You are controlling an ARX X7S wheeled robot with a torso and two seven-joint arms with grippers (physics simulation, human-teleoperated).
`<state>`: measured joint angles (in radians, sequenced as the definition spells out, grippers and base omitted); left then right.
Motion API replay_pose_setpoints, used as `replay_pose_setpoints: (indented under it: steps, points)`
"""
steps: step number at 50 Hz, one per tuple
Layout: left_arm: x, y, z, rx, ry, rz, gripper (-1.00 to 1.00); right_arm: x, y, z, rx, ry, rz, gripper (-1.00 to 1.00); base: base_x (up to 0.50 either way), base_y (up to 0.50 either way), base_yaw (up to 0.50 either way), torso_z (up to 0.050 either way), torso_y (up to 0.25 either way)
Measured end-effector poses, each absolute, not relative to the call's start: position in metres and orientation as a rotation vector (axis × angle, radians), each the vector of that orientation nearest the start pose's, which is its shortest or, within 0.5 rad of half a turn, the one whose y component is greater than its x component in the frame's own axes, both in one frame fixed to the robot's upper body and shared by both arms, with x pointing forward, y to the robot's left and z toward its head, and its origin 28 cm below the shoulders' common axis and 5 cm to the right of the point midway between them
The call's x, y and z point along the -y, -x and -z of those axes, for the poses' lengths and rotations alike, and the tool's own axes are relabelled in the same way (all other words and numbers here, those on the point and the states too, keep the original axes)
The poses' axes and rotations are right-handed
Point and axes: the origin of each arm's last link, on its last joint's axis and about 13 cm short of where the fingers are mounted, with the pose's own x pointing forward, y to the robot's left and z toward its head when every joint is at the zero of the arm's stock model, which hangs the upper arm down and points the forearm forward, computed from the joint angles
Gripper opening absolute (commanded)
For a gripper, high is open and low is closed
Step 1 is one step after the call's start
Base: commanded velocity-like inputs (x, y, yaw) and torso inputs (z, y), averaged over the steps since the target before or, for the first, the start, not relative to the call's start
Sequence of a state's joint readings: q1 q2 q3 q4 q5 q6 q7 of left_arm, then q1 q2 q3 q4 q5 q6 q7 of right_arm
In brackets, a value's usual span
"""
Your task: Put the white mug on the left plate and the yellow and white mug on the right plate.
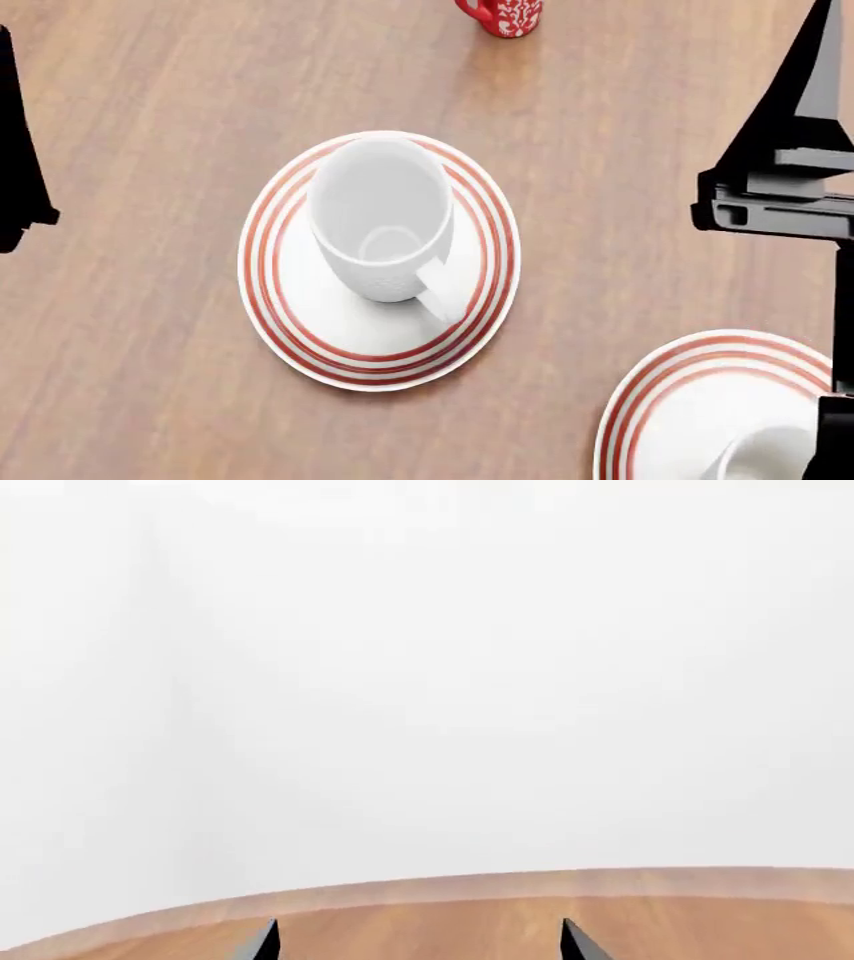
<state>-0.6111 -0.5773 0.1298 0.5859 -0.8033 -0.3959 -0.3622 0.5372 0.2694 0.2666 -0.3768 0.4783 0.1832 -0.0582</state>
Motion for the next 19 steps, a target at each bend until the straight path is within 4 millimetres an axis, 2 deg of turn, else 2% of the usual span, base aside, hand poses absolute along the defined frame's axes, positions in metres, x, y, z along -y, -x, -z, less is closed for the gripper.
replay_pose_setpoints:
  steps: [7, 19]
  points:
    - [-0.242, -0.243, -0.271, 0.601, 0.104, 0.212, 1.00, 0.179, -0.251, -0.248, 0.867, -0.169, -0.053, 1.00, 0.00, 0.00, 0.00, 0.000, 0.000]
    - [-0.240, -0.226, -0.299, 0.685, 0.097, 0.243, 1.00, 0.166, -0.222, -0.270, 0.966, -0.160, -0.121, 1.00, 0.00, 0.00, 0.00, 0.000, 0.000]
